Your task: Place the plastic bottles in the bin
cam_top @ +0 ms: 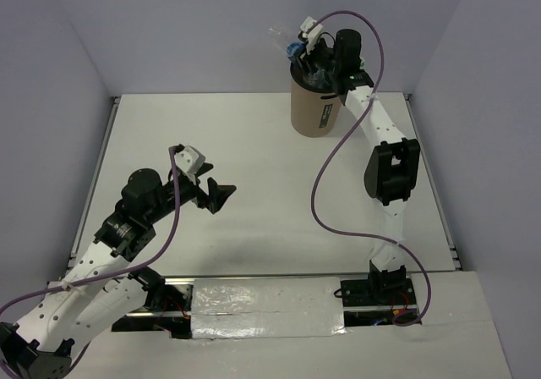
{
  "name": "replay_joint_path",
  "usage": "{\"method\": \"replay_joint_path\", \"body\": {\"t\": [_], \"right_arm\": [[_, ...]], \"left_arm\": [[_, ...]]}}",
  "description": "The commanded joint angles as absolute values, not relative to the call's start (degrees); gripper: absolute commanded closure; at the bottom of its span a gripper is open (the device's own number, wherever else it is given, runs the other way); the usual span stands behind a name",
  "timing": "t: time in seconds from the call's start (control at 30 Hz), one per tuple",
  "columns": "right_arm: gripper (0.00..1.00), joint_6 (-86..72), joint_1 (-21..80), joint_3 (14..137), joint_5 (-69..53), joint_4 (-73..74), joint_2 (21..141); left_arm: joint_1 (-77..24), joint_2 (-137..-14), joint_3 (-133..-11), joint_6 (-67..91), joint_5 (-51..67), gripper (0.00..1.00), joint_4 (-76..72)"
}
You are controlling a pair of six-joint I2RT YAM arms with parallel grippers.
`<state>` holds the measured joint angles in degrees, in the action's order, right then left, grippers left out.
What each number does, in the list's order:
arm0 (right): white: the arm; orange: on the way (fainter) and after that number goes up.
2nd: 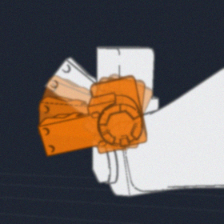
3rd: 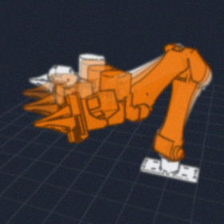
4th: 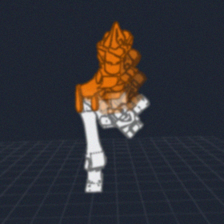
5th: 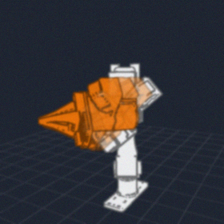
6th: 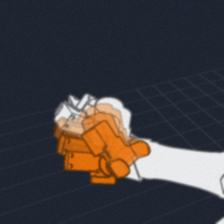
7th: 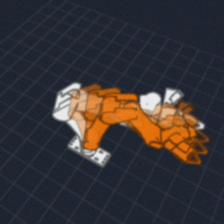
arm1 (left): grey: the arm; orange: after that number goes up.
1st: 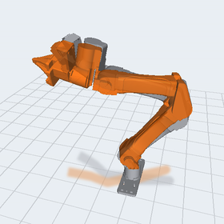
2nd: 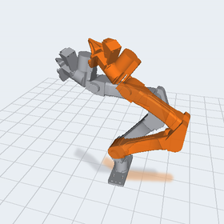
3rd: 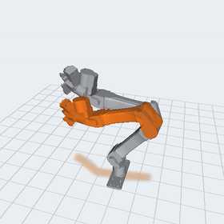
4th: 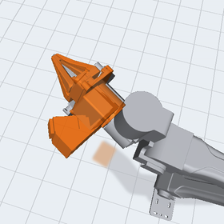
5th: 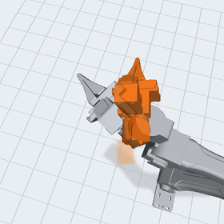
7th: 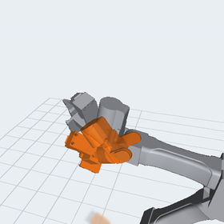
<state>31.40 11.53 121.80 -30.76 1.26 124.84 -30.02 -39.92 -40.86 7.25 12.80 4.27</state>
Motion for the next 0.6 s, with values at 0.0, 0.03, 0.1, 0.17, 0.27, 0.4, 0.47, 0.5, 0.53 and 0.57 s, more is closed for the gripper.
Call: {"method": "replay_joint_path", "body": {"t": [0.0, 0.03, 0.1, 0.17, 0.27, 0.4, 0.47, 0.5, 0.53, 0.57], "right_arm": [[0.49, 30.24, 11.43, 122.17, -30.32, 2.54, 121.2], [0.49, 28.58, 11.51, 122.86, -31.54, 2.81, 121.81], [0.49, 26.29, 11.51, 123.75, -32.25, 3.51, 122.43], [0.49, 23.56, 11.51, 124.63, -32.96, 3.6, 123.57], [0.49, 20.92, 11.43, 125.24, -32.17, 3.25, 124.1], [0.39, 18.55, 10.81, 124.81, -30.94, 2.03, 124.45], [0.38, 16.53, 10.02, 124.8, -31.37, 1.58, 124.54], [0.36, 16.0, 9.85, 124.8, -31.38, 1.5, 124.63], [0.35, 15.65, 9.58, 124.63, -31.46, 1.32, 124.63], [0.34, 15.38, 9.23, 124.54, -31.73, 1.06, 124.63]], "left_arm": [[-29.71, -39.02, -41.22, 6.24, 14.5, 0.01, 2.11], [-29.71, -38.85, -41.22, 6.33, 14.68, 0.01, 2.11], [-29.71, -38.5, -41.05, 6.33, 14.85, 0.01, 1.93], [-29.71, -38.32, -40.96, 6.42, 14.94, 0.01, 1.76], [-29.71, -38.41, -40.96, 6.5, 15.29, 0.01, 1.76], [-29.71, -38.32, -41.04, 6.42, 15.64, 0.01, 1.76], [-29.71, -38.32, -40.96, 6.42, 15.64, 0.01, 1.76], [-29.71, -38.49, -40.96, 6.42, 15.64, 0.01, 1.67], [-29.71, -38.5, -40.96, 6.42, 15.73, 0.01, 1.67], [-29.71, -38.5, -40.96, 6.42, 15.82, 0.01, 1.67]]}}
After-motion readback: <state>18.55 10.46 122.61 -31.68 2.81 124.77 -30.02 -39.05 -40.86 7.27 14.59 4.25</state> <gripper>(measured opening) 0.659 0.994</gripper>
